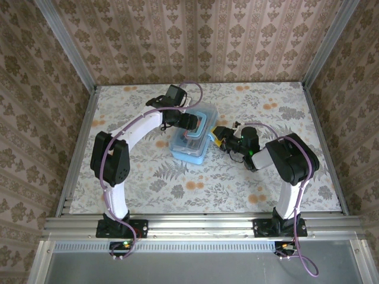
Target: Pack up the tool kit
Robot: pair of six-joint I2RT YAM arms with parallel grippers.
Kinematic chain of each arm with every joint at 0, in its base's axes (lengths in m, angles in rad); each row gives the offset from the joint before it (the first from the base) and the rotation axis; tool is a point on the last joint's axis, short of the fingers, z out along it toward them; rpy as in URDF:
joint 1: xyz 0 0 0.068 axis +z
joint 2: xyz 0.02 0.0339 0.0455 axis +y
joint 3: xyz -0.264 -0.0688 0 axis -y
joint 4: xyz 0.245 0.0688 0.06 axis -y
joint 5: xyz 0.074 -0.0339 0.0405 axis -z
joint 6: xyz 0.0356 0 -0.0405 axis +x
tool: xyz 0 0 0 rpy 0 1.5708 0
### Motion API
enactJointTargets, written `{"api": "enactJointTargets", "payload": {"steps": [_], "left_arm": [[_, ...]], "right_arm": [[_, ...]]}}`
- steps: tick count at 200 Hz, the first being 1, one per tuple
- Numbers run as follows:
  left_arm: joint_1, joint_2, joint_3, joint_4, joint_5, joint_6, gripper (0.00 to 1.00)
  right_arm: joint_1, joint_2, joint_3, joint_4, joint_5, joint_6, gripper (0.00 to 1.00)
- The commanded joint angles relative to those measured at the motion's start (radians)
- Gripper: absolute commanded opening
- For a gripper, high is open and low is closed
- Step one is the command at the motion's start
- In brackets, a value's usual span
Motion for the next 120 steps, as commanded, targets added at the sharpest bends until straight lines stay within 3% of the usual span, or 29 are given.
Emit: {"api": "enactJointTargets", "payload": {"steps": [1, 120], "left_arm": [[-0.020, 0.116, -0.069, -0.147, 0.106, -0.022, 0.35], [-0.022, 0.116, -0.069, -0.145, 0.111, -0.024, 0.35]], "right_arm": [[-0.002, 0.028, 0.010, 0.030, 0.004, -0.013, 0.51], [0.001, 0.091, 0.021, 0.049, 0.003, -0.001, 0.50]]}}
